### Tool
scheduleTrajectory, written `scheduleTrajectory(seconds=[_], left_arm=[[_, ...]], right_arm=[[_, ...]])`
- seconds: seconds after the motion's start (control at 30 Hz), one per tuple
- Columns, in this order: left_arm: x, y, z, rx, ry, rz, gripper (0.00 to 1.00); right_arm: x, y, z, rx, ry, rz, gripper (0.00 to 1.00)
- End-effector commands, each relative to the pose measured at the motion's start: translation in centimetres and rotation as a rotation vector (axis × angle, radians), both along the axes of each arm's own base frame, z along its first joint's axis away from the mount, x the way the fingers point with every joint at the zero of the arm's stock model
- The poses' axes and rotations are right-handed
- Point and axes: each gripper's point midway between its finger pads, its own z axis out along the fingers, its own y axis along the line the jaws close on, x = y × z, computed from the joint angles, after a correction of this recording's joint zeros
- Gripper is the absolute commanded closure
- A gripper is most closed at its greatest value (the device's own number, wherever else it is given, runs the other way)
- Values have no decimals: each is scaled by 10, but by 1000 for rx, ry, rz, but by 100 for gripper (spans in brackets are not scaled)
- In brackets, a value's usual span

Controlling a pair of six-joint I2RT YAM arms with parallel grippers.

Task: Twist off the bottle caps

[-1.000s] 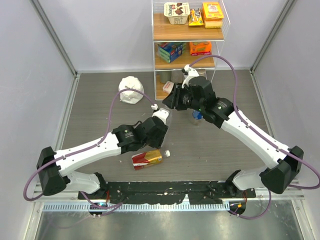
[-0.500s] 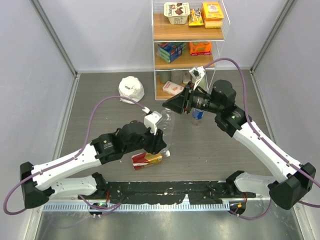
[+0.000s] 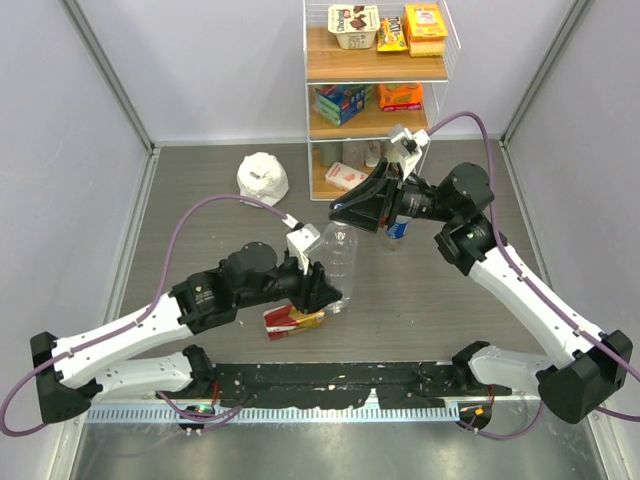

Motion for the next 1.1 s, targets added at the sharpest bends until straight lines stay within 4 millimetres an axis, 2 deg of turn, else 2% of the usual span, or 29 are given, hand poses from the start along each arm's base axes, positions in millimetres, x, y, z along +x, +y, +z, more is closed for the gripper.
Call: scheduleTrajectory(seconds=[0.0, 0.13, 0.2, 0.27, 0.3, 0.33, 0.4, 0.43, 0.47, 0.63, 0.67, 0.73, 0.8, 1.07], left_arm=[[6, -7, 12, -50, -21, 8, 100], [7, -7, 9, -43, -21, 13, 100], [8, -7, 7, -37, -19, 16, 100], [8, -6, 5, -31, -18, 20, 100], [9, -6, 4, -27, -18, 23, 100], [9, -6, 3, -24, -17, 26, 100], [10, -5, 1, -16, -16, 31, 100], [11, -4, -1, -10, -15, 37, 100], [11, -4, -3, -5, -13, 38, 100], [14, -3, -10, 21, -4, 55, 100], [15, -3, -11, 25, -5, 62, 100], [16, -2, -14, 39, 1, 71, 100], [23, 2, -17, 58, -4, 112, 100], [49, 23, -39, 217, 12, 298, 100]], right_arm=[[-26, -7, 22, 50, -84, 82, 99], [-21, -9, 25, 56, -75, 48, 98], [-15, -12, 26, 58, -64, 13, 93], [-7, -14, 27, 57, -48, -37, 81], [-1, -15, 29, 61, -49, -68, 72], [0, -17, 30, 63, -45, -87, 69], [6, -21, 33, 80, -48, -130, 52], [6, -23, 36, 85, -52, -141, 48], [8, -23, 35, 88, -46, -153, 40], [19, -29, 35, 90, -25, -225, 19], [24, -30, 35, 87, -15, -253, 12], [33, -32, 29, 64, 10, -302, 5], [45, -35, 23, 36, 42, -364, 2], [86, -39, -19, -120, 202, -525, 2]])
